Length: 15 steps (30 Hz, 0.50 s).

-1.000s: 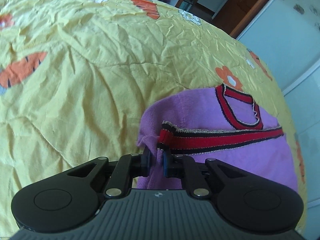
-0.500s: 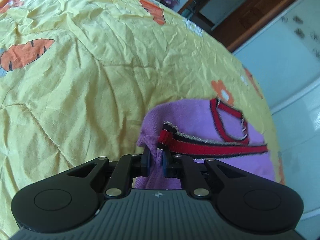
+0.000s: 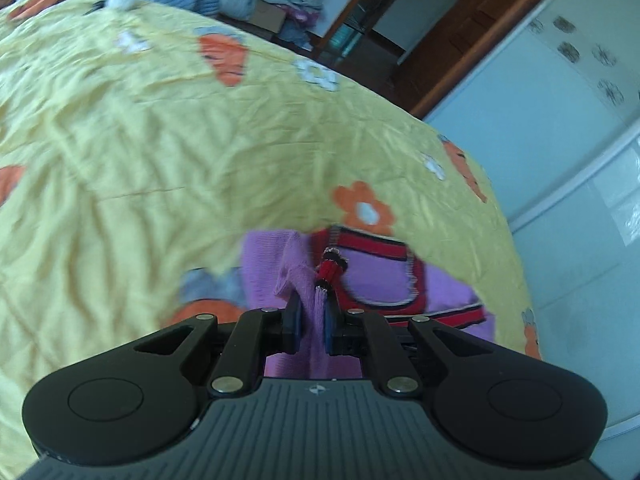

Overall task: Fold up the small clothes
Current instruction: 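Grasp the purple fabric by the collar with the right tool while the left tool holds the collar, then lift the held collar and fold it over the sweater body with both tools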

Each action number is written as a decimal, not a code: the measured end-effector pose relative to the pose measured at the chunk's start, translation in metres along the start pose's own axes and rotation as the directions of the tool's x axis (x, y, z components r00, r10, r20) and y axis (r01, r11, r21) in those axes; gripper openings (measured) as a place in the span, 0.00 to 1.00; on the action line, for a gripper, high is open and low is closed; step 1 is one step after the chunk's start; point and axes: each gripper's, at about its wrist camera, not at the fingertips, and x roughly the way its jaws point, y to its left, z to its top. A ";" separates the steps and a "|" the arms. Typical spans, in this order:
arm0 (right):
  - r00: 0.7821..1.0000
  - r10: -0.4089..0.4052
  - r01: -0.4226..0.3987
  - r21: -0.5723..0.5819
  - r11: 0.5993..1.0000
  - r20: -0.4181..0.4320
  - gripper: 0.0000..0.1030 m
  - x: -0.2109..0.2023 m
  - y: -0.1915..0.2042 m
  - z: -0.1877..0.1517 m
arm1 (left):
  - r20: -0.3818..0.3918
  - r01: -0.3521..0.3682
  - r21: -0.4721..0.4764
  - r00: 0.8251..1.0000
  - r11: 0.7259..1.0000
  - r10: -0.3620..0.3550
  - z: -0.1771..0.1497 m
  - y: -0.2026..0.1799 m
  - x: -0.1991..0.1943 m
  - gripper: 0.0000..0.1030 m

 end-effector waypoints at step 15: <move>0.986 -0.128 0.092 0.291 0.952 0.107 0.07 -0.113 -0.131 -0.021 | -0.164 0.032 0.164 0.987 0.986 -0.004 -0.019 -0.193 0.145 0.11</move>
